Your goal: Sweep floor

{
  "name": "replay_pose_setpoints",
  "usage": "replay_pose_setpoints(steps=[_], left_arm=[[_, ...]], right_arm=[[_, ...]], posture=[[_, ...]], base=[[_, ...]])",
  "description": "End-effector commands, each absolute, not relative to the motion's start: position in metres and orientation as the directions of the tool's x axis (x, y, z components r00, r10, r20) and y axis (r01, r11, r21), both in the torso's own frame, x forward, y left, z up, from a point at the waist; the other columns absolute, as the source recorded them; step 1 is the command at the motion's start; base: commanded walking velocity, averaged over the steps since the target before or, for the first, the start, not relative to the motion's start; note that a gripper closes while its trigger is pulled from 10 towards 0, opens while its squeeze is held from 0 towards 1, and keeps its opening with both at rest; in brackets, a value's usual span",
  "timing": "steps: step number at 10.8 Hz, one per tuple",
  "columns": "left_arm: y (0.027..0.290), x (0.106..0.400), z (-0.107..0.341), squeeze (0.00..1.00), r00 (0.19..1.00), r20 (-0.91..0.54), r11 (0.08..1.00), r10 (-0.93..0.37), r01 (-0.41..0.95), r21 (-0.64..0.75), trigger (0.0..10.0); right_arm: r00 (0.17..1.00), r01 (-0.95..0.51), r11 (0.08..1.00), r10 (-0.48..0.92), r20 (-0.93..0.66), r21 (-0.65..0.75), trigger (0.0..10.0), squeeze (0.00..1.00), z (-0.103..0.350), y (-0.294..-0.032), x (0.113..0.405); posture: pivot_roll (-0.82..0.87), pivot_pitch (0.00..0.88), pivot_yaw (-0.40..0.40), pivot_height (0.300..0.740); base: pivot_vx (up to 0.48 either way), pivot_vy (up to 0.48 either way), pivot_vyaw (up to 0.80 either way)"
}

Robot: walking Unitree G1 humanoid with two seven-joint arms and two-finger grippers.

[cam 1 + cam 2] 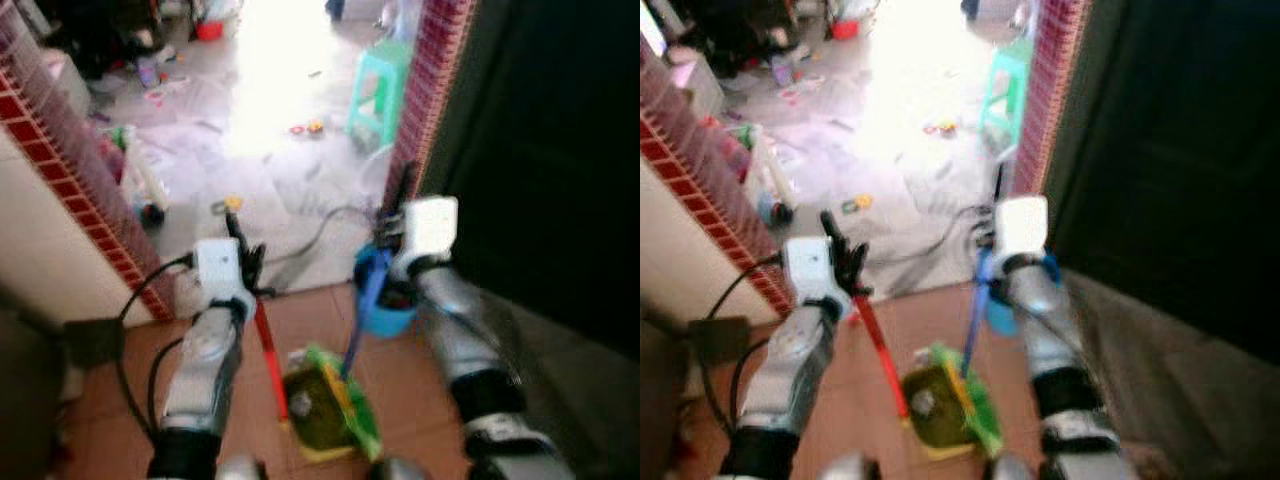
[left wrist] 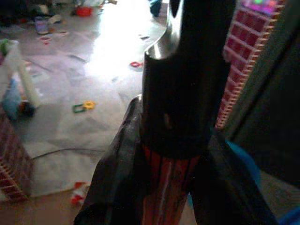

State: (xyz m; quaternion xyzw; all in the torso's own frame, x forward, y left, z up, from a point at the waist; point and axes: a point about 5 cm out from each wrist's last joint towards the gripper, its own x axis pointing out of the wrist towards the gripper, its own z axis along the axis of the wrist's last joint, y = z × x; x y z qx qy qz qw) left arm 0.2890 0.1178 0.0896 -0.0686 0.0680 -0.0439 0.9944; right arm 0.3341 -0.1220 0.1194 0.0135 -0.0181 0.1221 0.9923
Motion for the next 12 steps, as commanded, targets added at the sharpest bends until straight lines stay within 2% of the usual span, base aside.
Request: replay_pose_setpoints(steps=[1,5,7,9,12], left_arm=[[0.117,0.296,0.119,0.0,0.997,0.01,0.978,-0.078,0.079,-0.194,10.0],[0.129,0.293,0.116,0.0,0.999,0.03,0.979,-0.012,0.018,-0.203,10.0],[0.149,0.294,0.117,0.0,0.995,0.071,0.99,0.067,-0.057,-0.13,10.0],[0.162,0.295,0.12,0.0,0.99,0.084,0.983,0.115,-0.101,-0.151,10.0],[0.17,0.295,0.123,0.0,0.985,0.099,0.981,0.14,-0.125,-0.145,10.0]], right_arm=[[0.965,-0.261,0.965,0.26,0.036,0.027,10.0,0.0,0.123,-0.115,0.336],[0.984,-0.173,0.963,0.18,-0.013,0.206,10.0,0.0,0.129,-0.124,0.345],[0.977,-0.208,0.976,0.204,0.064,0.06,10.0,0.0,0.142,-0.13,0.346],[0.976,-0.183,0.983,0.182,0.117,-0.005,10.0,0.0,0.15,-0.144,0.345],[0.978,-0.133,0.988,0.144,0.151,-0.076,10.0,0.0,0.156,-0.166,0.343]], posture=[[-0.05,0.0,0.034,0.74],[-0.05,0.0,0.027,0.74],[-0.05,0.0,0.023,0.74],[-0.05,0.0,0.018,0.74],[-0.05,0.0,0.013,0.74]], base=[[0.0,0.0,0.0],[0.0,0.0,0.0],[0.0,0.0,0.0],[0.0,0.0,0.0],[0.0,0.0,0.0]])
